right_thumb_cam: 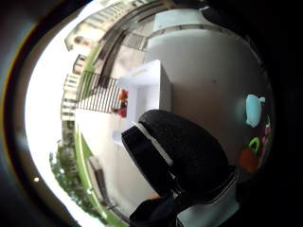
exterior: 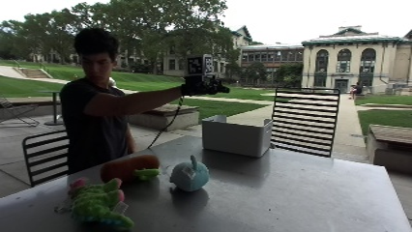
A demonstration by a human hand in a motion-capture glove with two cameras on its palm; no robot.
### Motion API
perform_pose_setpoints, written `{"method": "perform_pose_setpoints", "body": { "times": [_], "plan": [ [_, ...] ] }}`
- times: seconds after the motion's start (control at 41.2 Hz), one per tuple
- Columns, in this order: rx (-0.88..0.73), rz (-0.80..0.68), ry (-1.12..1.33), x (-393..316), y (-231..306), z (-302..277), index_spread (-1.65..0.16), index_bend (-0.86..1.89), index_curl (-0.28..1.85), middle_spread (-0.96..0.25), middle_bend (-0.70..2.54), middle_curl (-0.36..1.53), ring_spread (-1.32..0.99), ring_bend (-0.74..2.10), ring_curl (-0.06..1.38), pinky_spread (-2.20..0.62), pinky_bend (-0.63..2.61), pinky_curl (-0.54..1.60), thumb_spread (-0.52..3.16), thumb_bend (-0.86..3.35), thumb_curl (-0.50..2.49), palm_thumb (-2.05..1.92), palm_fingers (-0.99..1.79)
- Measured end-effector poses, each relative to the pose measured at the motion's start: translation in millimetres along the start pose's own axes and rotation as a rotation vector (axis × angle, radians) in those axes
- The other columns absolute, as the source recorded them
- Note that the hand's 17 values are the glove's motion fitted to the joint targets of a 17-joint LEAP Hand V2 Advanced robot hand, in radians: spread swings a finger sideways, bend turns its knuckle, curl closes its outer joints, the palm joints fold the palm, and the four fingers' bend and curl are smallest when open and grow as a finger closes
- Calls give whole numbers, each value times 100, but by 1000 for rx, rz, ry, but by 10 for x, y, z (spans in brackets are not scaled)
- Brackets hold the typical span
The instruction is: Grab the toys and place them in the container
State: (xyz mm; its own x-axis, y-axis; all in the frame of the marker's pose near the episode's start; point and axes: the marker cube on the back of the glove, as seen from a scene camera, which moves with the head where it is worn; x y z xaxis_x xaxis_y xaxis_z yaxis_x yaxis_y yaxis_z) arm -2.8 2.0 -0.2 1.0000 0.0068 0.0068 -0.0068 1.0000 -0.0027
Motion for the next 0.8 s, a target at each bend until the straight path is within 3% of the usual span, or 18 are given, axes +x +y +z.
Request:
{"method": "perform_pose_setpoints", "body": {
  "times": [0.146, 0.34, 0.655, 0.801],
  "plan": [
    [-9, 2, -8, 20, 10, 5, -17, 25, 11, -6, 25, 10, -14, 15, 2, -3, 35, 12, 75, -6, 1, -9, 4],
    [-21, 7, 7, 118, 17, 9, -22, 26, 18, -8, 27, 16, -19, 16, 5, -4, 37, 17, 101, -7, 3, -10, 0],
    [51, -58, 101, 408, 614, -145, -24, 19, 25, -9, 24, 23, -26, 25, 12, -4, 35, 22, 104, -9, 6, -14, 2],
    [52, -24, 129, 1264, 965, -44, -24, 20, 28, -8, 26, 26, -27, 25, 14, -3, 33, 23, 101, -10, 8, -15, 5]
  ]
}}
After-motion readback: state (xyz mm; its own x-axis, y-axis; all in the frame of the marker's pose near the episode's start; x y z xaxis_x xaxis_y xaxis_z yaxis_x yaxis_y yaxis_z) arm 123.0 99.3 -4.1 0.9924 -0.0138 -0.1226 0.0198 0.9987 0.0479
